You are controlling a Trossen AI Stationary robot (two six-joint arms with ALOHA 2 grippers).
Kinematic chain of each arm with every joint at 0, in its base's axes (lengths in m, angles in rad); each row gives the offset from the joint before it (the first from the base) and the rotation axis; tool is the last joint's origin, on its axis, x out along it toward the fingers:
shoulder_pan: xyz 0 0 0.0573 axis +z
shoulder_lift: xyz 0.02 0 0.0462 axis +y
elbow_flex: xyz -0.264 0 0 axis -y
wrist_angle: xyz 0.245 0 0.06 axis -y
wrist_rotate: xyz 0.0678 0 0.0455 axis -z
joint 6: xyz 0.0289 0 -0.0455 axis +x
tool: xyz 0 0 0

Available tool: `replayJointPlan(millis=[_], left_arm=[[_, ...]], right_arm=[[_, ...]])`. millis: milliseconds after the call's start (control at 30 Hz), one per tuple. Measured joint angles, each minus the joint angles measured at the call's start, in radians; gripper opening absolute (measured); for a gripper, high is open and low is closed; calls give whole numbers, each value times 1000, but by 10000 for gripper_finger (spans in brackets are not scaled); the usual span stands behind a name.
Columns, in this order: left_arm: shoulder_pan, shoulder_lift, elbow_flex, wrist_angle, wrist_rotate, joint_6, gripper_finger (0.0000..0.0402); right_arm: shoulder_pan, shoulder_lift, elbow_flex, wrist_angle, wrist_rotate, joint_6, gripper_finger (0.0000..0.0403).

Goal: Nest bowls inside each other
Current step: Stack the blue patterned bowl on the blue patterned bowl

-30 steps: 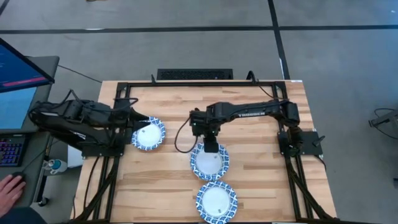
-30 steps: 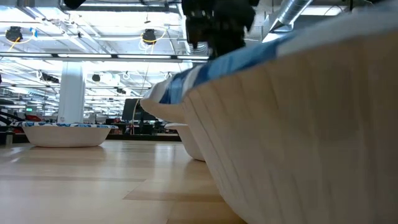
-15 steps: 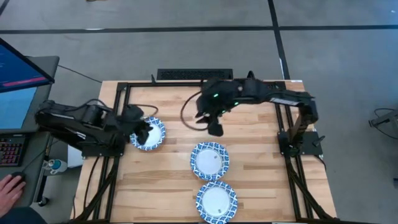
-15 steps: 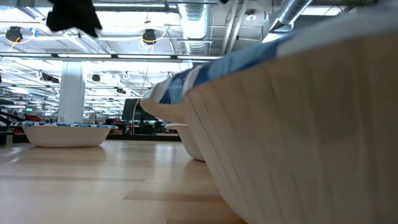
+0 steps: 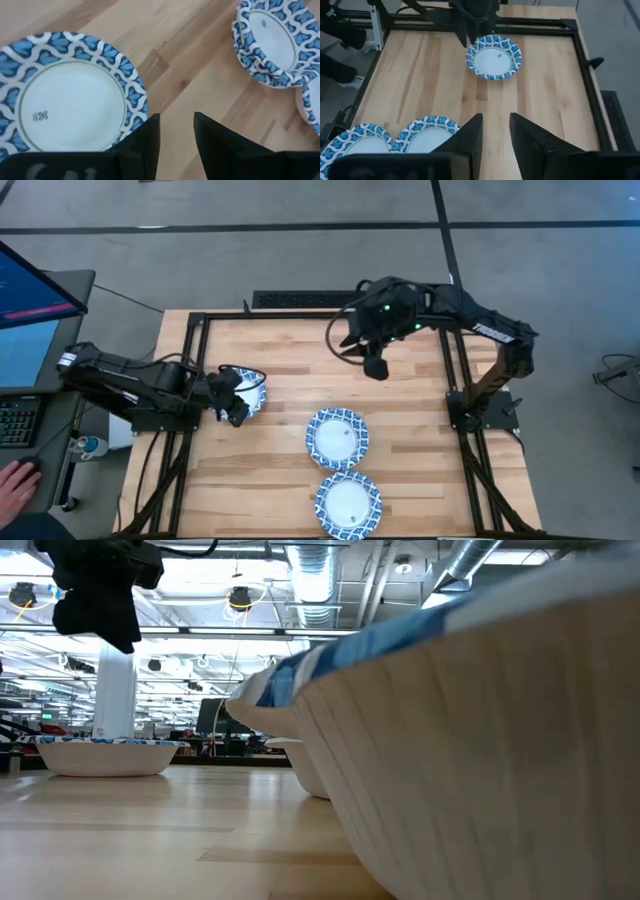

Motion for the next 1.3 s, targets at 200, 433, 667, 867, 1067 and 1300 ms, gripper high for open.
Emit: replayJointPlan(millis=[200, 433, 667, 867, 1067, 1300], left_arm=[[0, 29, 0, 0, -32, 27, 109], [0, 115, 0, -1, -51, 19, 109], [0, 223, 0, 0, -50, 13, 109], [2, 315, 0, 42, 15, 24, 109], [31, 387, 0, 42, -1, 24, 109], [115, 410, 1, 78, 34, 105, 109]], right_arm=[[-37, -30, -1, -51, 0, 17, 118], [-46, -32, -1, -52, -1, 18, 118], [-44, -32, -1, -52, -3, 18, 118], [-44, -32, -1, -55, -3, 20, 118], [-44, -32, -1, -64, -3, 19, 118], [-44, -32, -1, -97, -3, 28, 118]])
